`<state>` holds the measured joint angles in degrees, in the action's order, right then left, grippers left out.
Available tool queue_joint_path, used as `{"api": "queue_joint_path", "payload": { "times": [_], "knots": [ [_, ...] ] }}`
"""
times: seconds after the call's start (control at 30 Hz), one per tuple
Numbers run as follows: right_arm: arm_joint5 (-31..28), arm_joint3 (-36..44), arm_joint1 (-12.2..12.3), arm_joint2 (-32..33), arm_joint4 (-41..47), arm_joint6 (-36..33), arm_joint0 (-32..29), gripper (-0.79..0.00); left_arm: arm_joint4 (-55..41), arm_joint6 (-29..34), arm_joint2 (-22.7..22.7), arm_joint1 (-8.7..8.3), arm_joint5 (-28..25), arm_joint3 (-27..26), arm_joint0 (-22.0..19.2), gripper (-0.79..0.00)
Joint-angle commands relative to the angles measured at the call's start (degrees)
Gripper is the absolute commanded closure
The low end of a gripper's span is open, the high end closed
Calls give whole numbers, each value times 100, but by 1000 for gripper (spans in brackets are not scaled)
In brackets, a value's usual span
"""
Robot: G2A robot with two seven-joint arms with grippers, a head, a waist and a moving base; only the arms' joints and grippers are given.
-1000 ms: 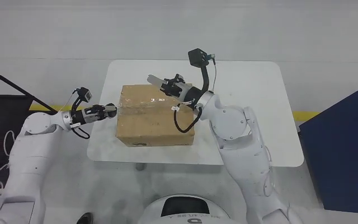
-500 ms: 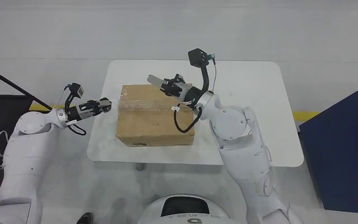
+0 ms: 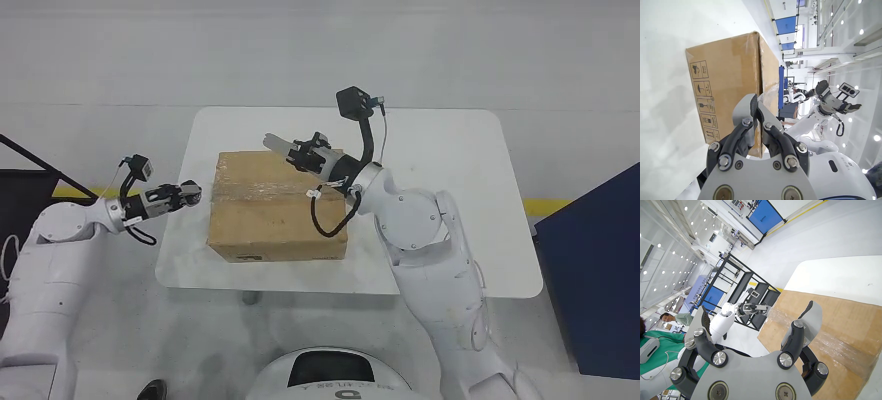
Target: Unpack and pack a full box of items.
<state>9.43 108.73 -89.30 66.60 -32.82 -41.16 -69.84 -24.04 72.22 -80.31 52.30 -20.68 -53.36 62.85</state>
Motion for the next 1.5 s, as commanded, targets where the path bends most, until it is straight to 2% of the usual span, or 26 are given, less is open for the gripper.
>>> {"api": "queue_joint_path", "payload": {
  "times": [0.0,0.3,0.63,0.9,1.23,1.47],
  "knots": [
    [0,0,0,0,0,0,0,-785,2,9,-13,-7,-1,27,4,0],
    [0,0,0,0,0,0,0,-785,80,-52,53,-3,33,81,-18,0],
    [0,0,0,0,0,0,0,-785,320,-176,325,53,142,177,-140,0],
    [236,-61,85,558,852,-186,-357,-785,320,-176,325,53,142,177,-140,0],
    [267,-124,89,590,907,-158,-400,-785,320,-176,325,53,142,177,-140,0],
    [1525,-802,236,1055,695,-1050,-256,-785,320,-176,325,53,142,177,-140,0]
  ]
}}
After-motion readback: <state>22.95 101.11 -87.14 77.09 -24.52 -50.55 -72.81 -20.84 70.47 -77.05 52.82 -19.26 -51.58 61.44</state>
